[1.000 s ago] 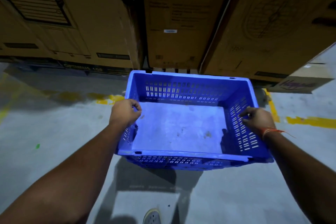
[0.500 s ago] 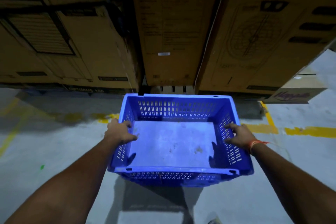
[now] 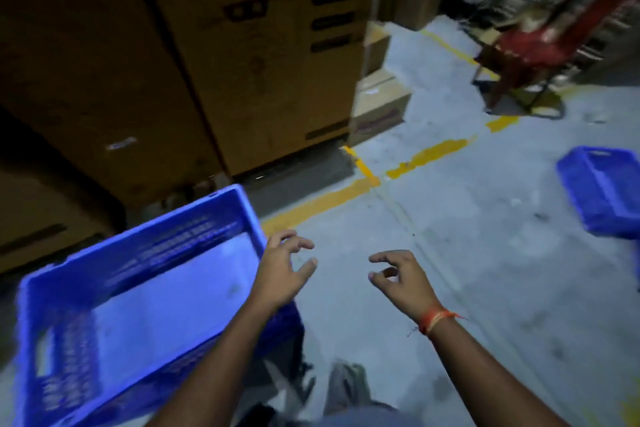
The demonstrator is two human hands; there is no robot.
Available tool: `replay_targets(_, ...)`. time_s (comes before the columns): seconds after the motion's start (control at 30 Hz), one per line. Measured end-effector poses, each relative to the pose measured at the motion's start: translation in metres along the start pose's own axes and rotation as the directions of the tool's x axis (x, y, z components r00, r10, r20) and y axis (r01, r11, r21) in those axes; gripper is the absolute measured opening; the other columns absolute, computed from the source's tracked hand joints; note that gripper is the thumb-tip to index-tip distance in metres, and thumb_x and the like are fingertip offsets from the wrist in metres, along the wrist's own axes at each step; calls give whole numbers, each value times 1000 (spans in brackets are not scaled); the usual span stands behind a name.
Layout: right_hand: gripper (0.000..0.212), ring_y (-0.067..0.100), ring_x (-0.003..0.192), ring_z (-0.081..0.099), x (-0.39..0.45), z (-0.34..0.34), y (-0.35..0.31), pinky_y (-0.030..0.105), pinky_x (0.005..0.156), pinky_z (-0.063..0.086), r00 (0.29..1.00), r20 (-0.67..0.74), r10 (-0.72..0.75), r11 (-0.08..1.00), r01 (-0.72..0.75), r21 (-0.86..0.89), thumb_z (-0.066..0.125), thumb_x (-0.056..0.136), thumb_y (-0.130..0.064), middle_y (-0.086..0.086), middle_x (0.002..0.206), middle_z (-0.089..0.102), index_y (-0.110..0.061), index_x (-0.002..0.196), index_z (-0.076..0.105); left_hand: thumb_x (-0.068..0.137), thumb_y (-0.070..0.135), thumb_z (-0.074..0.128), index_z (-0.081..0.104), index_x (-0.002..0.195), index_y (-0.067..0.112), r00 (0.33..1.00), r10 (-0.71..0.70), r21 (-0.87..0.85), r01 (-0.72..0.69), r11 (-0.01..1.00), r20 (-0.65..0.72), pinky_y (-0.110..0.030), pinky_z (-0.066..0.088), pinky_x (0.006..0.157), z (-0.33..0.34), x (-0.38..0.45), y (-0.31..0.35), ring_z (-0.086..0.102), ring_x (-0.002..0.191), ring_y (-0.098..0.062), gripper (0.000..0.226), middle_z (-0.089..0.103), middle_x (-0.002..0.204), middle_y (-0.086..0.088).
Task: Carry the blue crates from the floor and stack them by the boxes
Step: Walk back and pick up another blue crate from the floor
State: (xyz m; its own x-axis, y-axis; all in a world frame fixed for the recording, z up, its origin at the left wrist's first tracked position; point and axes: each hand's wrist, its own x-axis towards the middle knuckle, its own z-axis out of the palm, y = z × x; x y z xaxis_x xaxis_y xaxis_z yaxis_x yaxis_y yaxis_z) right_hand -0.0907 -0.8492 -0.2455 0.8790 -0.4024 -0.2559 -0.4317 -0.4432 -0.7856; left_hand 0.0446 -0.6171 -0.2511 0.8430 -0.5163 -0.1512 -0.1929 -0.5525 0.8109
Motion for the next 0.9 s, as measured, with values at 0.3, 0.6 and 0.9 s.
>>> replay_targets(0.3, 20, 5, 76, 65, 16, -97, 70, 6, 69, 43, 937, -222, 271, 961, -249, 125, 71, 84, -21, -6, 113, 53, -29, 102, 70, 85, 36, 72, 68, 102, 38, 936, 146, 58, -174, 983, 320, -18, 47, 74, 84, 130, 81, 63, 101, -1, 17, 47, 125, 15)
replay_targets(0.6, 18, 10, 77, 64, 118, -166, 106, 14, 74, 44, 876, -210, 434, 900, -415, 130, 69, 85, -24, -6, 116, 52, -33, 101, 69, 87, 34, 72, 68, 104, 36, 876, 87, 45, -123, 991, 474, -31, 54, 91, 139, 286, 105, 64, 102, -6, 18, 49, 127, 10)
replay_targets(0.9, 21, 8, 83, 64, 195, -297, 154, 20, 82, 44, 714, -458, 530, 848, -444, 290, 69, 86, -22, -7, 113, 53, -29, 105, 70, 87, 30, 73, 69, 103, 36, 735, 212, -7, -272, 962, 644, -33, 55, 90, 250, 435, 220, 66, 101, -8, 18, 51, 126, 7)
